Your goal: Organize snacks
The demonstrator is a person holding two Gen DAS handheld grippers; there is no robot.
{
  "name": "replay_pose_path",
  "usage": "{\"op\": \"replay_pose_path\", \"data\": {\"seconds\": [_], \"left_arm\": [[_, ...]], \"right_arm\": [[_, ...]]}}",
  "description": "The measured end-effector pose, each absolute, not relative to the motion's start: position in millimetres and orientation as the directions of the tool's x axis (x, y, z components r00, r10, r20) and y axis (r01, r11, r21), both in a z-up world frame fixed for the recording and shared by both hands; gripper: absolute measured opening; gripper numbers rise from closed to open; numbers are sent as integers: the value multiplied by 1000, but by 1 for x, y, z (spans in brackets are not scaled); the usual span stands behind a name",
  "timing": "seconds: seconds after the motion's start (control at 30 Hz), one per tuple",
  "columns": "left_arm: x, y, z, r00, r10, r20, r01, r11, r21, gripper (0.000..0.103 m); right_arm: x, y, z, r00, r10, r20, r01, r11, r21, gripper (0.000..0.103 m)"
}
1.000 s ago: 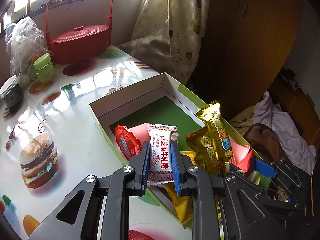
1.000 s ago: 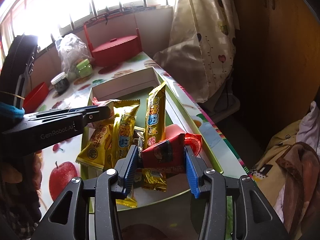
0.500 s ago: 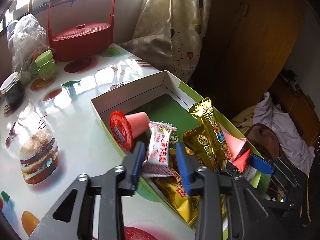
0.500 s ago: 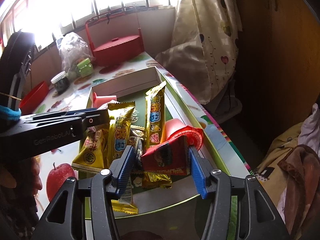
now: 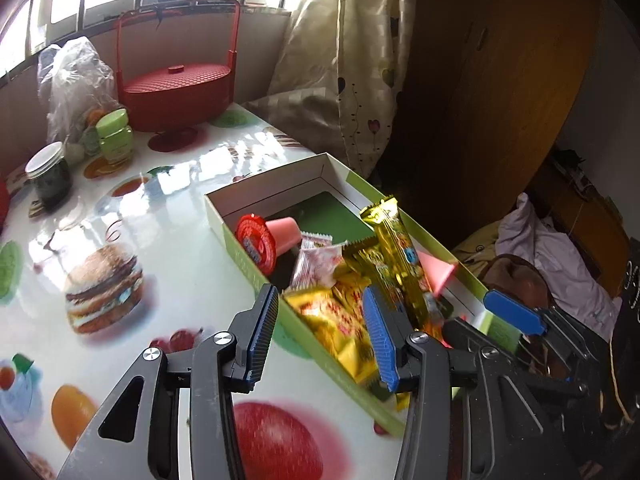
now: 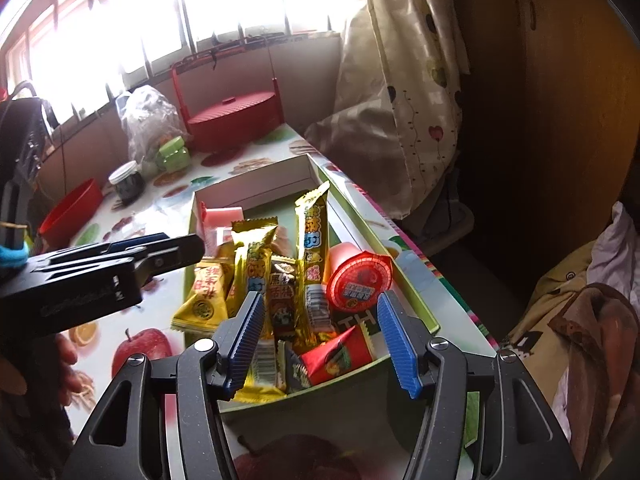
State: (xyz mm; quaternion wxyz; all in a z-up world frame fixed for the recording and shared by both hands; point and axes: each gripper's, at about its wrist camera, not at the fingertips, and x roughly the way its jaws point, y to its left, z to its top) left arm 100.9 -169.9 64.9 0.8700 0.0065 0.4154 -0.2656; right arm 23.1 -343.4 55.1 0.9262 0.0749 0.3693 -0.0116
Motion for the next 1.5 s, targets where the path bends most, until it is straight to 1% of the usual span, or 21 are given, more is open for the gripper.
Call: {"op": "replay_pose_path", "data": {"seconds": [0.23, 0.3, 0.37, 0.57, 0.7, 0.9, 1.13, 1.17, 1.2, 1.33, 1.5], "left_arm": [[67, -158, 62, 527, -429, -733, 473, 865, -166, 47], [58, -154, 59, 543, -405, -736, 465, 874, -138, 47], [52, -149, 56, 538, -406, -739, 463, 875, -144, 47], [38, -136, 40, 532, -368, -763, 433, 892, -128, 47], [36, -127, 23, 509, -327, -797, 401, 909, -116, 47], [29, -127, 14, 497, -318, -808, 409, 907, -105, 47], [23, -131, 11, 525, -302, -796, 417, 906, -68, 47], [22, -131, 11, 528, -305, -793, 419, 905, -70, 50], [21, -132, 11, 529, -307, -792, 422, 904, -69, 52], [19, -135, 10, 540, -289, -790, 420, 907, -45, 52], [19, -134, 10, 550, -292, -783, 411, 910, -50, 53]], "right_arm": [[0, -338, 62, 736, 19, -677, 96, 987, 132, 59], [-5, -337, 62, 734, 14, -679, 102, 986, 131, 59], [-11, -334, 61, 731, 14, -682, 99, 987, 127, 59], [-26, -328, 48, 697, -16, -717, 127, 987, 102, 59], [-34, -326, 34, 669, -32, -743, 138, 987, 82, 59], [-34, -318, 17, 637, -35, -770, 134, 989, 66, 59], [-34, -309, 12, 636, -81, -768, 137, 991, 10, 61], [-34, -308, 12, 636, -85, -767, 140, 990, 6, 62], [-34, -309, 12, 637, -86, -766, 142, 990, 7, 63], [-35, -309, 11, 646, -89, -758, 147, 989, 9, 64], [-37, -309, 10, 655, -91, -750, 157, 987, 17, 64]]}}
